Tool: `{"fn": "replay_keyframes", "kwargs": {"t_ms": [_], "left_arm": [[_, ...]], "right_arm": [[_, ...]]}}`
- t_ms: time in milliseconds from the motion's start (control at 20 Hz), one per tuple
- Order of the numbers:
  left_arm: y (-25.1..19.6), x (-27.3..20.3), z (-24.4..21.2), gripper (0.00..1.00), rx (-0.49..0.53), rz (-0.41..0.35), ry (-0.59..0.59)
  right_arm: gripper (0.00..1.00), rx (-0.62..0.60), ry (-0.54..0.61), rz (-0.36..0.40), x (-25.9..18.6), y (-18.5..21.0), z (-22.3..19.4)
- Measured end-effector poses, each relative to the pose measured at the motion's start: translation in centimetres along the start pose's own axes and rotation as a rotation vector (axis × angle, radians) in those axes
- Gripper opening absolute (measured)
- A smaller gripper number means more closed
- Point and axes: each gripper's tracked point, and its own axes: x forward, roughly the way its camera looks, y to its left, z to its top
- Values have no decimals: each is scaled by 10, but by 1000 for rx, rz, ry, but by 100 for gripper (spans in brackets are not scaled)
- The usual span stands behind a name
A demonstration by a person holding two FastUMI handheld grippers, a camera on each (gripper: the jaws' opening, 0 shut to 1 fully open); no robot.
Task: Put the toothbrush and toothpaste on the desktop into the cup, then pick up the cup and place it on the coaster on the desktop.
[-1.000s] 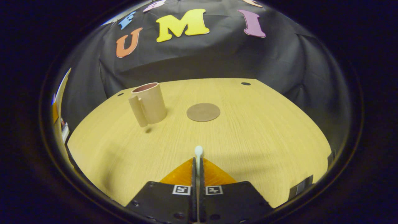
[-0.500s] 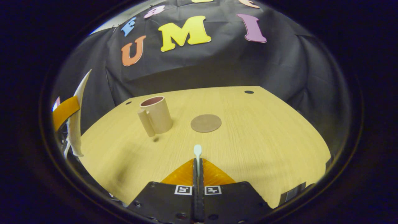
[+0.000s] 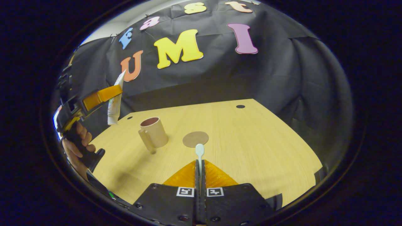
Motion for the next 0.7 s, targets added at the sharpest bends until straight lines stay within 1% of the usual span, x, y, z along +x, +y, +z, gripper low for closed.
{"fn": "replay_keyframes", "kwargs": {"t_ms": [200, 300, 400, 700], "left_arm": [[-1, 33, -17, 36, -13, -28, 16], [-2, 41, -26, 38, -10, -35, 37], [2, 44, -28, 39, -10, -24, 41], [5, 51, -38, 42, -2, -27, 59]], "right_arm": [[0, 25, -12, -21, -10, -17, 4], [0, 31, -22, -27, -13, -21, 6], [0, 32, -28, -30, -11, -23, 8], [0, 35, -22, -20, -7, -18, 7]]}}
